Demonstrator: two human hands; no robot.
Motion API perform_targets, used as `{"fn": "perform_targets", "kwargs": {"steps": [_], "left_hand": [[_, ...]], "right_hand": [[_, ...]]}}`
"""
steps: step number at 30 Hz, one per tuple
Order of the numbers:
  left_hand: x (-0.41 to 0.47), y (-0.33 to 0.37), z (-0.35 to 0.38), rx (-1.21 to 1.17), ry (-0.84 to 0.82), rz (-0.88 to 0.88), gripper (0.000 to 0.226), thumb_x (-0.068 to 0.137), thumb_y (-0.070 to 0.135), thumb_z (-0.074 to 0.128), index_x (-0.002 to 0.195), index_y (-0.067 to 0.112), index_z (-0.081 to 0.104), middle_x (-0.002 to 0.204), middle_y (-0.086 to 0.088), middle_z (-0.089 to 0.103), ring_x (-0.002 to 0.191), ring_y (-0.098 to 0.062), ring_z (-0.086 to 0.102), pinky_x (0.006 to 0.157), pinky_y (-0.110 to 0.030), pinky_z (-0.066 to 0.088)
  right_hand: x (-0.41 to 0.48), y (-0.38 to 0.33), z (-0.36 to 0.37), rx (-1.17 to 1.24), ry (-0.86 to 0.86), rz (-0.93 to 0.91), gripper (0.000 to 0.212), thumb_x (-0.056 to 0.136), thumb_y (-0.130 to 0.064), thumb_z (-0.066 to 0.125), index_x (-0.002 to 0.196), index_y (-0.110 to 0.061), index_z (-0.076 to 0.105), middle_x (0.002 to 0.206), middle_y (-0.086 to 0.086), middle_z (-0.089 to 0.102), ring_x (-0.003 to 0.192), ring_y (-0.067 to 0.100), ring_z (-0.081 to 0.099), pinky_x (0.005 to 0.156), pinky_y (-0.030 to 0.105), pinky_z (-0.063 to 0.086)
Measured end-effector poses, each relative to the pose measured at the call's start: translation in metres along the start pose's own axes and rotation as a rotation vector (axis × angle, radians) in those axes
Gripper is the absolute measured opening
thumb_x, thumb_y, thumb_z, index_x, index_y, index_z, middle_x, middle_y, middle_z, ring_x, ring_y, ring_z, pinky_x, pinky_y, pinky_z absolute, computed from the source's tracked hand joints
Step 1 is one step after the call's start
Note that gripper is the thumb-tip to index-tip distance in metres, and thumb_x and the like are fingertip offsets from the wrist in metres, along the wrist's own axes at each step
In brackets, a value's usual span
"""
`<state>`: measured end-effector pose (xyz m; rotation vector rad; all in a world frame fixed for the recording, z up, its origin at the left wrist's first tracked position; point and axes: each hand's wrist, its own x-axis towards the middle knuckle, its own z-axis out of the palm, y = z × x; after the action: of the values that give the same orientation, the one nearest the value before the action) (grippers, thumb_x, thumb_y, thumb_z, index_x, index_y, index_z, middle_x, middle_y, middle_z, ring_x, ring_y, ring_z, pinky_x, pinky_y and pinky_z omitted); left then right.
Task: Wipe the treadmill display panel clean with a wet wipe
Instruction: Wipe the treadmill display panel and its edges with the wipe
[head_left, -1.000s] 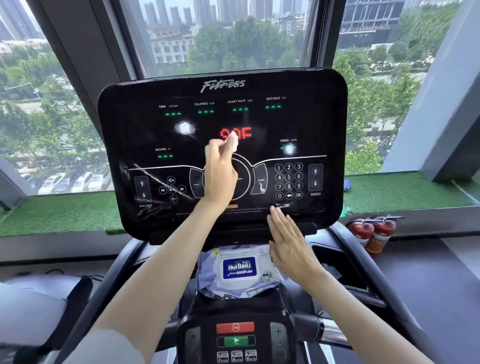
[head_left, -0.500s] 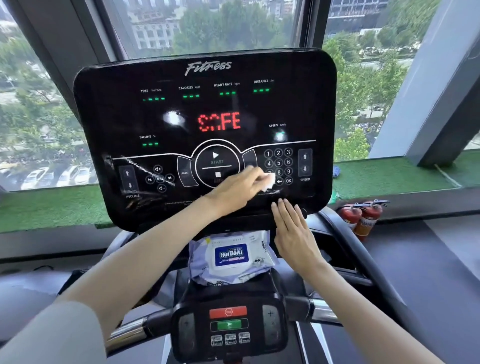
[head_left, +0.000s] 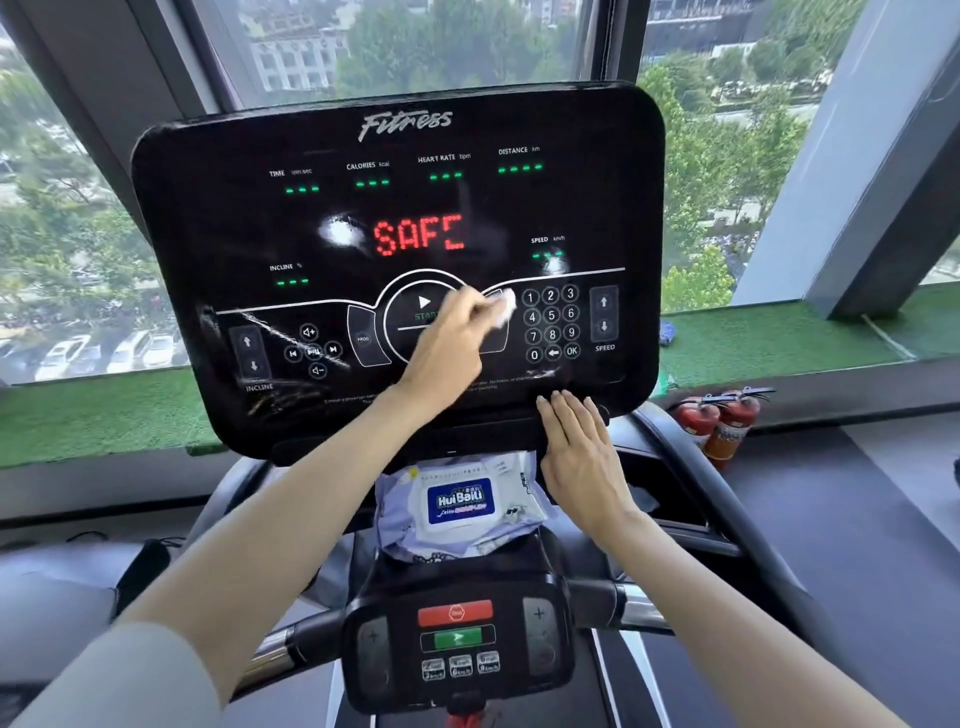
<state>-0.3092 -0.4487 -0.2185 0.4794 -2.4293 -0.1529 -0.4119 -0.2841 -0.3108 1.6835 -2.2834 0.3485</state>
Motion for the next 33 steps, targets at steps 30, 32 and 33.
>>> {"fn": "perform_targets", "kwargs": {"steps": [30, 32, 33], "left_hand": [[-0.008, 0.034, 0.024, 0.298, -0.385, 0.493, 0.043, 0.079, -0.005, 0.035, 0.114, 0.005, 0.058, 0.097, -0.009, 0.053, 0.088, -0.025, 0.047, 0.055, -0.032, 0.046], [0.005, 0.04, 0.024, 0.312, -0.303, 0.495, 0.04, 0.077, -0.007, 0.038, 0.108, 0.006, 0.059, 0.093, -0.009, 0.055, 0.085, -0.025, 0.049, 0.059, -0.032, 0.046], [0.009, 0.036, 0.02, 0.297, -0.253, 0.447, 0.043, 0.074, -0.011, 0.04, 0.109, 0.006, 0.059, 0.093, -0.009, 0.056, 0.086, -0.025, 0.049, 0.06, -0.033, 0.047]], "right_hand": [[-0.004, 0.016, -0.003, 0.103, 0.064, -0.034, 0.06, 0.073, -0.009, 0.028, 0.128, 0.003, 0.05, 0.131, 0.021, 0.052, 0.124, 0.035, 0.047, 0.105, 0.054, 0.034], [-0.004, 0.022, -0.005, 0.107, 0.07, -0.035, 0.06, 0.073, -0.008, 0.028, 0.127, 0.003, 0.051, 0.126, 0.022, 0.053, 0.12, 0.037, 0.048, 0.105, 0.051, 0.036], [-0.003, 0.023, -0.006, 0.101, 0.078, -0.031, 0.058, 0.074, -0.007, 0.029, 0.125, 0.004, 0.053, 0.123, 0.022, 0.055, 0.118, 0.037, 0.05, 0.104, 0.05, 0.038]]}}
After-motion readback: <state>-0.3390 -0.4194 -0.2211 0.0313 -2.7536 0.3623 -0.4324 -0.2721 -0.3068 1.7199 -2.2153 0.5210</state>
